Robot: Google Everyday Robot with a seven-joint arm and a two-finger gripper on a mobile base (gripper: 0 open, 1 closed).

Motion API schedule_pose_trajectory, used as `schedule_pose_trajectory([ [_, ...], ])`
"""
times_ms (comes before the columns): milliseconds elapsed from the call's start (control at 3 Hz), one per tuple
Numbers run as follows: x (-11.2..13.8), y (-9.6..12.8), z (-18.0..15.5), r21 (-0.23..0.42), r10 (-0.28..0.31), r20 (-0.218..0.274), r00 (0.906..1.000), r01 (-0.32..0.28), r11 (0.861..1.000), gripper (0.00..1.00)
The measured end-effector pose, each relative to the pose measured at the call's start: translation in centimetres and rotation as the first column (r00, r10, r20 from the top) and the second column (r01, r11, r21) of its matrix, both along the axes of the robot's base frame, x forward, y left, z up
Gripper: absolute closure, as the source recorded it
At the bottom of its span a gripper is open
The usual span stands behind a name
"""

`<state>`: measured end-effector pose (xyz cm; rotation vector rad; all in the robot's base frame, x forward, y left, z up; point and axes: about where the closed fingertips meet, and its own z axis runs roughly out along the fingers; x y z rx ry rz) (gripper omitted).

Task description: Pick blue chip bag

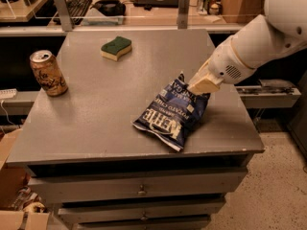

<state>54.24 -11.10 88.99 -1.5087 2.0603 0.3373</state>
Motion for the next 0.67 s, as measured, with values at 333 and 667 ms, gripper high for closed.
schedule_pose_trajectory([
  [333,1.8,0.4,3.1,0.061,-0.022,0.056,0.9982,0.018,0.998,1.0],
  [667,4.3,0.8,7.0,0.142,-0.041,0.122,0.9917,0.024,0.99,1.0],
])
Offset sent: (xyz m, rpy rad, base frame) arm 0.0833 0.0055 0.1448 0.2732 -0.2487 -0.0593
